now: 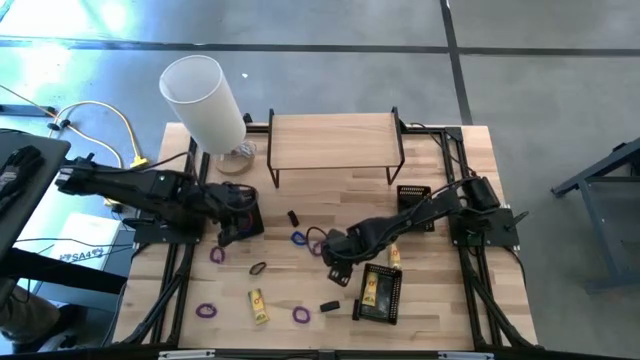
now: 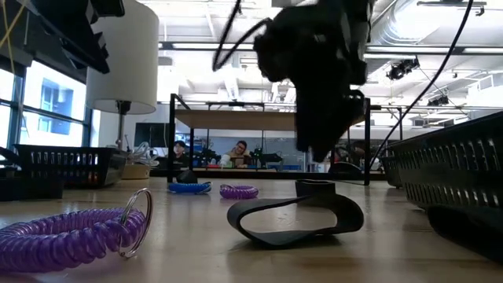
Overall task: Pick & Place Office Desk Supplies
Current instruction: Put the rubber band into the top right bin
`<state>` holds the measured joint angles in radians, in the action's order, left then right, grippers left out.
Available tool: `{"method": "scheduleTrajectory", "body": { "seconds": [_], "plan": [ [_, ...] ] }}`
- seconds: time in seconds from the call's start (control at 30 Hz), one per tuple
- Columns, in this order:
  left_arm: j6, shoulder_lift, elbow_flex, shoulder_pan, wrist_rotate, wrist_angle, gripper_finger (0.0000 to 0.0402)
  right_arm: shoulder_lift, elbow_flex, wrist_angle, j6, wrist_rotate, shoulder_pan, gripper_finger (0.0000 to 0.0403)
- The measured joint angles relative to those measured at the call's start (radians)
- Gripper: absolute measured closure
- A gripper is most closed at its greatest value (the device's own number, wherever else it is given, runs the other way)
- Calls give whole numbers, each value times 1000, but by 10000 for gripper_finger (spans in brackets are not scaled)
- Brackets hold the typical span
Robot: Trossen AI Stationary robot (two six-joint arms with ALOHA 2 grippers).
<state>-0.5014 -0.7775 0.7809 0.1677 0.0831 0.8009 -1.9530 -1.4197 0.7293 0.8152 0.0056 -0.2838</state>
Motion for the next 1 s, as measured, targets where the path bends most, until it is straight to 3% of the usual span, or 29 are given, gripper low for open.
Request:
{"method": "scheduleTrajectory", "body": {
  "seconds": [0.3, 0.77, 1.0],
  "plan": [
    [-8, -23, 0, 69, 79, -26, 268, -48, -2, -43, -80, 26, 18, 176],
    [-8, -23, 0, 161, 81, -24, 268, -109, -1, -46, -3, 40, 13, 176],
    [-29, -24, -23, 231, 130, -44, 268, -126, -4, -42, 0, 21, 14, 176]
  ]
}}
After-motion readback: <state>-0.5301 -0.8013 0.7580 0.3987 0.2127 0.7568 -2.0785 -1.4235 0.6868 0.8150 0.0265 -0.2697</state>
